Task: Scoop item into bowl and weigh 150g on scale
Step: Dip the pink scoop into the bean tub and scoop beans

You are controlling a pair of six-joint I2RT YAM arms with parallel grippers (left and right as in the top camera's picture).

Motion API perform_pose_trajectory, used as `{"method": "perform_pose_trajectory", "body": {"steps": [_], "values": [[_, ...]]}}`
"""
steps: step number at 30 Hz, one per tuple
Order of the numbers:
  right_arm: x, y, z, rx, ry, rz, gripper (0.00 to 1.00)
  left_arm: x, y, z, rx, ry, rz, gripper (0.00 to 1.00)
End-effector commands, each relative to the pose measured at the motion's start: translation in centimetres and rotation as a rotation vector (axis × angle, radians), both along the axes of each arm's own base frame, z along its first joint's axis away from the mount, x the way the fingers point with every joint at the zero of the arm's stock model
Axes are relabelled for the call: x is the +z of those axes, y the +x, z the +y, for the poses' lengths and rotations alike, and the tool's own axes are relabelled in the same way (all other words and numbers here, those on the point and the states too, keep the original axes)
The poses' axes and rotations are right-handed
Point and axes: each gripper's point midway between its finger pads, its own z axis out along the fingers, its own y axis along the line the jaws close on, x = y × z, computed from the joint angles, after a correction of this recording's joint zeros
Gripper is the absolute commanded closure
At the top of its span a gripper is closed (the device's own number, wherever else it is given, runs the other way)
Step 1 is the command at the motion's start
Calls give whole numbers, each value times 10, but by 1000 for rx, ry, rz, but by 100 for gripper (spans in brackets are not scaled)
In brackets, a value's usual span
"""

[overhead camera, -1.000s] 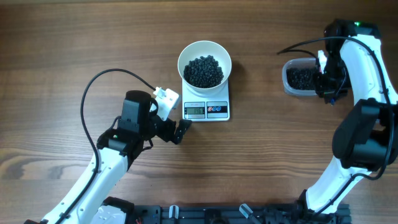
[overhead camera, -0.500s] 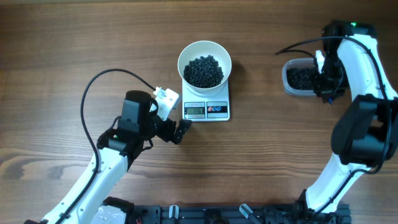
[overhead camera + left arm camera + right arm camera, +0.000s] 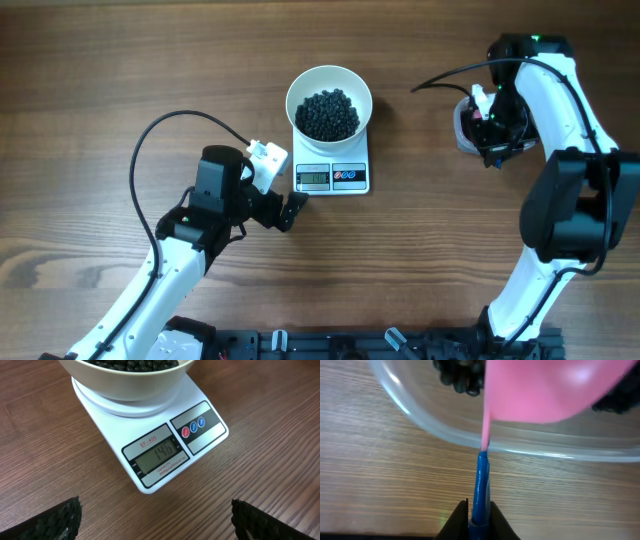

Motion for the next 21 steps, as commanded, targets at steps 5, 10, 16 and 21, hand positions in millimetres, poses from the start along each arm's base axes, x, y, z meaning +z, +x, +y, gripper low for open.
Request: {"method": "perform_pose_trajectory", "body": {"steps": [5, 10, 16, 21], "values": [[-5, -7, 25, 58, 94, 45, 96, -1, 0, 0, 4, 1, 2, 0], [-5, -8, 35, 49, 158, 45, 96, -1, 0, 0, 4, 1, 2, 0], [-2, -3, 34, -26, 322, 11, 96, -1, 0, 0, 4, 1, 2, 0], [3, 3, 15, -103, 470, -51, 96, -1, 0, 0, 4, 1, 1, 0]]}}
